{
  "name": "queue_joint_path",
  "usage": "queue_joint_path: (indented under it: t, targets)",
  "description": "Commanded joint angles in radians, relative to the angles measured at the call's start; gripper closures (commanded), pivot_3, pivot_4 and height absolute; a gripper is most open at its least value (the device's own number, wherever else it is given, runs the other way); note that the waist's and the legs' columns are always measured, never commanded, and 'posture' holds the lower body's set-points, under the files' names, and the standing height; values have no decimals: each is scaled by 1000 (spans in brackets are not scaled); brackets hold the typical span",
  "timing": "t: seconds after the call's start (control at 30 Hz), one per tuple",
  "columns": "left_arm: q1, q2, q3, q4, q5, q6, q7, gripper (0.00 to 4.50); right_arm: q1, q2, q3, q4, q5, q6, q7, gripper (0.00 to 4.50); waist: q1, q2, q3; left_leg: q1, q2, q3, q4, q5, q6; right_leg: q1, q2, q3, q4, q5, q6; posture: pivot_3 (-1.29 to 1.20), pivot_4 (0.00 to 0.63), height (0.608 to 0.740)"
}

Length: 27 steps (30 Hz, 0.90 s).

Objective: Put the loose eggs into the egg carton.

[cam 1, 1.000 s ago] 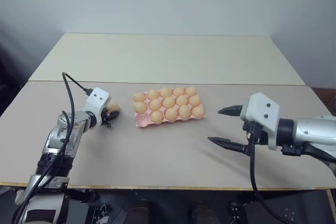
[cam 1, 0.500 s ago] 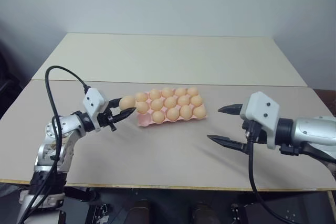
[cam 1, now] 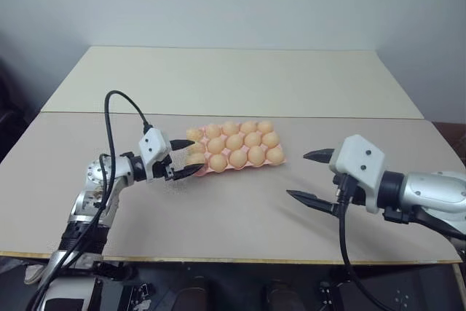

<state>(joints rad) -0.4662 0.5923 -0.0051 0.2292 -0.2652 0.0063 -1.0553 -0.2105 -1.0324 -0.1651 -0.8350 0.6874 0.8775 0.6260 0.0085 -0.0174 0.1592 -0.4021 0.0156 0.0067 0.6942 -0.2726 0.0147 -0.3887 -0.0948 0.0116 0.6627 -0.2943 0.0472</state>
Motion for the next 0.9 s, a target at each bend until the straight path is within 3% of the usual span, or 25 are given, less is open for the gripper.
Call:
queue_joint_path:
  t: [0.03,0.23,0.4,0.57,0.77,0.9]
  targets:
    - [-12,-10,26,-29,-26,-22,3,244,-4,0,-35,-20,-2,-1,-9,0,0,0,0,0,0,0,0,0,0,0,0,0,0,0,0,0,150,740]
    - [18,22,106,-138,-132,77,8,244,1,-6,-41,-15,-5,-5,3,0,-2,0,0,-1,1,0,0,0,0,0,0,0,0,0,0,0,150,740]
    - [196,232,262,-333,-260,255,-83,244,13,-32,-86,8,14,-12,58,0,-25,0,0,0,2,0,-1,0,0,-1,1,1,0,0,0,0,150,740]
    - [388,375,452,-433,-319,325,-151,244,33,-64,-176,66,58,-20,172,0,-20,0,0,3,3,0,-2,0,0,1,0,1,0,0,0,0,150,740]
    - [584,424,695,-529,-392,424,-201,244,99,-148,-296,171,58,-69,383,0,-10,0,0,3,3,0,-2,0,0,2,0,0,-2,0,0,0,150,740]
    - [657,422,788,-569,-407,464,-207,244,129,-180,-317,218,17,-118,453,0,-11,0,0,3,3,1,-3,0,0,2,0,1,-2,0,0,0,150,740]
